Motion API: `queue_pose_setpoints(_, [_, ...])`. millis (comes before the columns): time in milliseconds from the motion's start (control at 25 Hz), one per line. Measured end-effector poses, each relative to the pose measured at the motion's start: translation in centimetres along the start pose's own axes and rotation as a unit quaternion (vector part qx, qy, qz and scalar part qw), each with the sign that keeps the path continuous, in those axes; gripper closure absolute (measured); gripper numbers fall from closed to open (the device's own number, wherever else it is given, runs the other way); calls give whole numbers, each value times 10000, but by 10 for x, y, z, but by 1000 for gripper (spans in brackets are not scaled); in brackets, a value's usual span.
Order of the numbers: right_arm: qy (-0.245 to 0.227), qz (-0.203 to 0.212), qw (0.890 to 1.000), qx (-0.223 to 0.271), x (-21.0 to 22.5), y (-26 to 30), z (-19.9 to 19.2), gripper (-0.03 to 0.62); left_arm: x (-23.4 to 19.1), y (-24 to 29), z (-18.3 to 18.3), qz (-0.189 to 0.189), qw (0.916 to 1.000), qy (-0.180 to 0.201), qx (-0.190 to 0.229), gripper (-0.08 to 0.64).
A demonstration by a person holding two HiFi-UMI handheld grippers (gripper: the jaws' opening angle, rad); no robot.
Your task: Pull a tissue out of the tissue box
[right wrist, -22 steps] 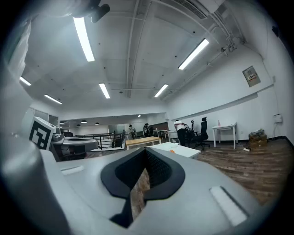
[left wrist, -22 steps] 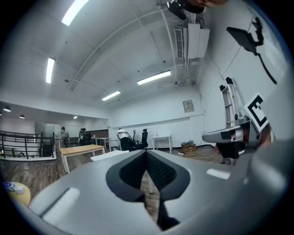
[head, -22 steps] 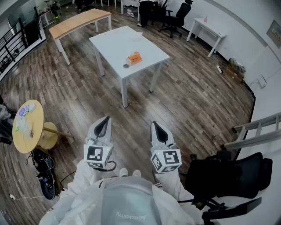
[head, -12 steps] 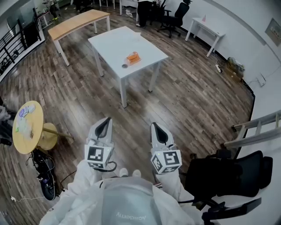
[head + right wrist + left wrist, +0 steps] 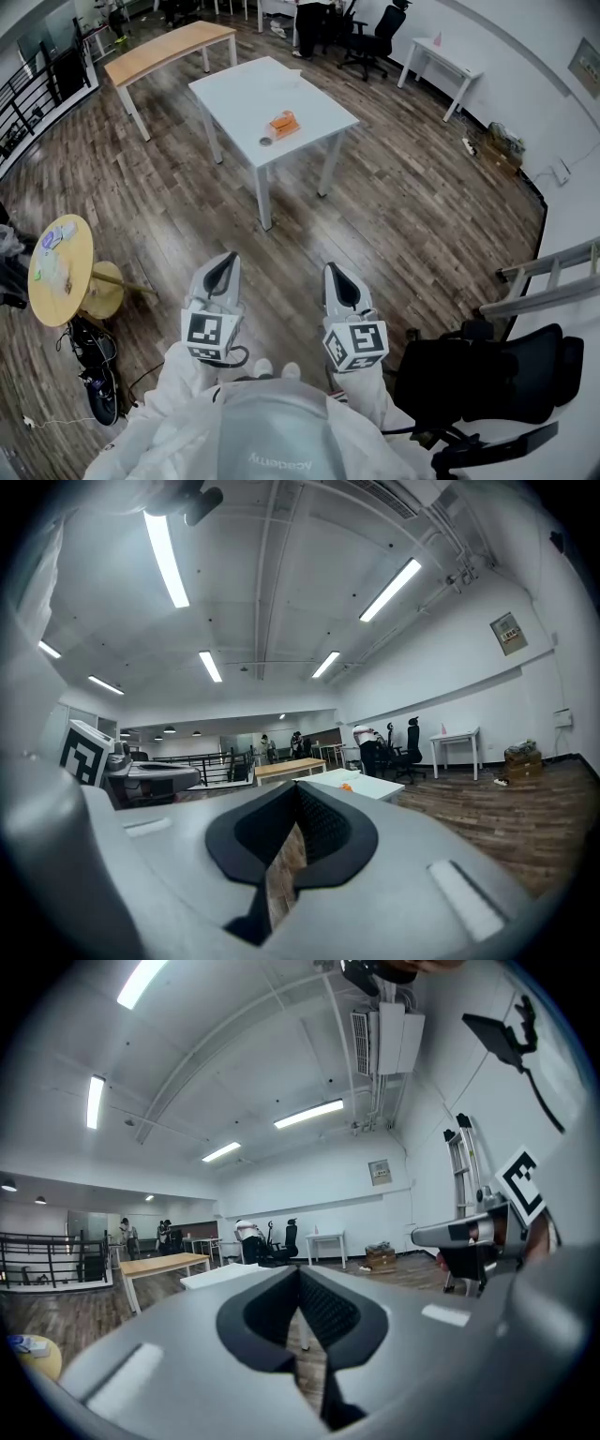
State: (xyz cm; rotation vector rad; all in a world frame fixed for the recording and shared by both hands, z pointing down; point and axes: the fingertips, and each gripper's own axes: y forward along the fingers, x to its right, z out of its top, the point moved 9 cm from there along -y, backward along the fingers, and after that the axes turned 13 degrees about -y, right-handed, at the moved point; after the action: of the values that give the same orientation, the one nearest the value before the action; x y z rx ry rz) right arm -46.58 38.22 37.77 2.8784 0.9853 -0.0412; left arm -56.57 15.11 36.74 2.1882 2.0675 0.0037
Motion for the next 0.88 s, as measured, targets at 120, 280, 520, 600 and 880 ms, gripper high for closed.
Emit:
queue_pose_setpoints(120, [10,-16,10000,-3,2,-1,-1,591,2,1,-1,14,10000,-3,-17,560])
queue_pose_setpoints(280, [14,9,10000,4,7,-1,-2,591,5,4,0,55,10000,-14,-24,560])
queue_pose_setpoints(520, [57,80,10000,4,15,-6,-6,592,16,4,-1,139,9999,-29,-12,560])
queue_pose_setpoints(600, [62,99,9999,9,18,-7,-8,592,19,4,-3,171,9998,-34,-21,560])
queue_pose_setpoints(880, [50,97,9999,35,24,-9,-10,592,24,6,-3,211,9998,1,1,560])
